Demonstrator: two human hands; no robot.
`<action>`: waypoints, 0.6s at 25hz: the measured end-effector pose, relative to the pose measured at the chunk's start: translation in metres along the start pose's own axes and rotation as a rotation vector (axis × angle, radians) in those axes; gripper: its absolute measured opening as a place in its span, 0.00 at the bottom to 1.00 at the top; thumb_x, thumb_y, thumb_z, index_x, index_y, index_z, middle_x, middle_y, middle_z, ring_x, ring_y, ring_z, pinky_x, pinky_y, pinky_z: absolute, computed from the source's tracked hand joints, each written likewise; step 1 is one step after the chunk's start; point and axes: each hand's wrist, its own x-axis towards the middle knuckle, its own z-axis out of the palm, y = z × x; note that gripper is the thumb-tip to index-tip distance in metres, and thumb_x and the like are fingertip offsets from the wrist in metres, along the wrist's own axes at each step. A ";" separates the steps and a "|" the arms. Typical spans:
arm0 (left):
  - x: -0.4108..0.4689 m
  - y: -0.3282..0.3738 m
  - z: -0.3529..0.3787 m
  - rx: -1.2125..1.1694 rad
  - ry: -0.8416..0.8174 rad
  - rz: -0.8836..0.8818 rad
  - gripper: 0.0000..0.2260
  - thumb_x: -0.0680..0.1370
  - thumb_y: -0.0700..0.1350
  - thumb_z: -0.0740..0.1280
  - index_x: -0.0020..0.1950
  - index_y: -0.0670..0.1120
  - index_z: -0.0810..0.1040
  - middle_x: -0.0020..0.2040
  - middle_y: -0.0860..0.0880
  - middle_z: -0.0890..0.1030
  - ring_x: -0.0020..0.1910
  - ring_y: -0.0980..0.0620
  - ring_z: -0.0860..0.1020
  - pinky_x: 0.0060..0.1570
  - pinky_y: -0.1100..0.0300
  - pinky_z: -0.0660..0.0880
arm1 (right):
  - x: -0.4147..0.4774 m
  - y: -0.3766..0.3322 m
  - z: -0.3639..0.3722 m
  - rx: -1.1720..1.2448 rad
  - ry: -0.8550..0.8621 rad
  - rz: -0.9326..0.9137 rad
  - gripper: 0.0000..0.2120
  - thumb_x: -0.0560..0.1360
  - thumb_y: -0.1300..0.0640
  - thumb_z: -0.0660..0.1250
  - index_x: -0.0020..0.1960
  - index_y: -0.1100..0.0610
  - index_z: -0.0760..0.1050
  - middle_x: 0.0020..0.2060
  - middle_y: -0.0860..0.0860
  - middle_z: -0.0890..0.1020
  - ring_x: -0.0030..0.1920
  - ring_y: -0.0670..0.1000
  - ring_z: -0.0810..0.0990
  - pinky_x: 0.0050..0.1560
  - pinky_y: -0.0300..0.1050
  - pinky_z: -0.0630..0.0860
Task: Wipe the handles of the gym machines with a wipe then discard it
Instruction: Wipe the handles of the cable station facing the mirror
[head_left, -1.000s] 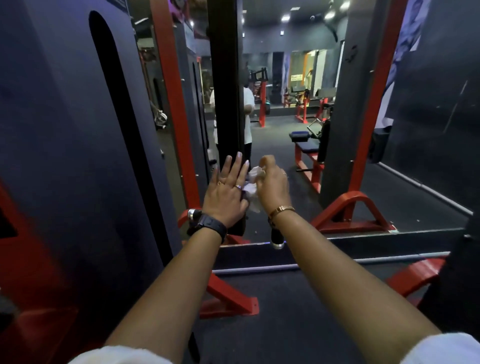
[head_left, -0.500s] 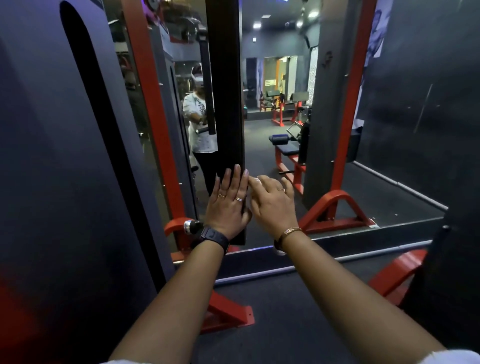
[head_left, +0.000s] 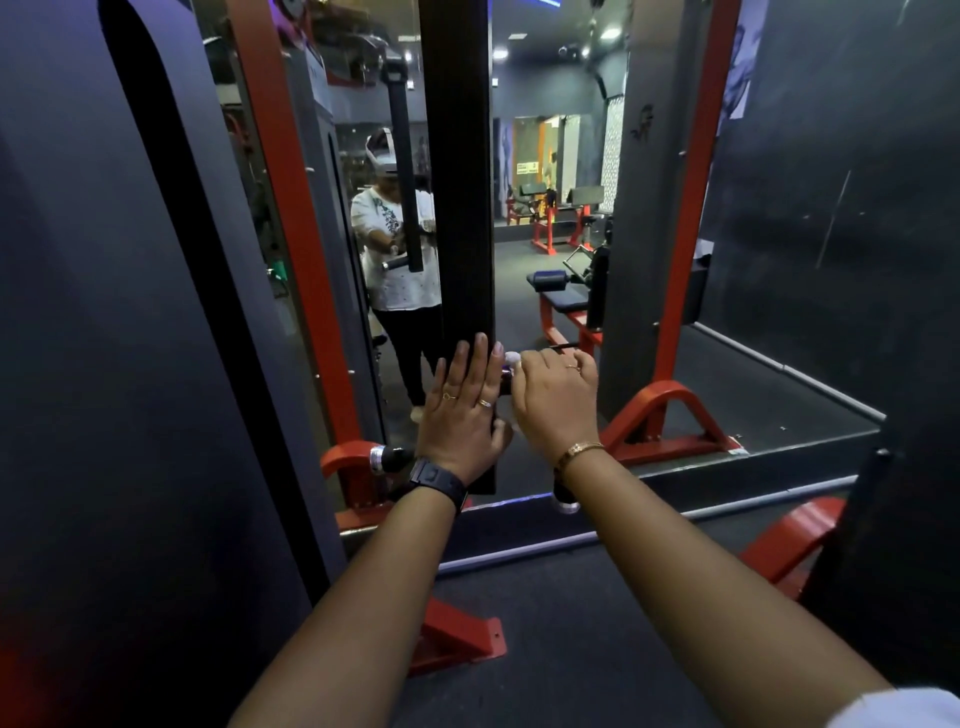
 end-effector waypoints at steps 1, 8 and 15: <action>-0.001 0.000 0.001 0.006 0.009 0.002 0.52 0.69 0.50 0.71 0.77 0.47 0.34 0.76 0.50 0.30 0.76 0.51 0.34 0.74 0.53 0.35 | 0.008 -0.006 0.002 0.015 -0.050 0.022 0.14 0.79 0.51 0.53 0.48 0.53 0.77 0.43 0.50 0.80 0.47 0.54 0.78 0.64 0.56 0.62; -0.001 -0.006 0.003 -0.046 0.020 0.046 0.50 0.67 0.48 0.69 0.78 0.48 0.38 0.76 0.52 0.30 0.76 0.53 0.34 0.74 0.52 0.42 | -0.019 0.021 0.003 -0.026 0.142 -0.039 0.15 0.78 0.54 0.55 0.54 0.57 0.79 0.47 0.53 0.82 0.48 0.55 0.80 0.61 0.54 0.65; -0.001 -0.008 0.004 -0.047 0.008 0.025 0.49 0.68 0.49 0.70 0.78 0.47 0.39 0.75 0.52 0.29 0.75 0.52 0.33 0.74 0.52 0.40 | -0.011 0.006 0.009 -0.003 0.118 -0.194 0.15 0.79 0.52 0.55 0.56 0.54 0.78 0.50 0.50 0.81 0.51 0.53 0.79 0.56 0.48 0.66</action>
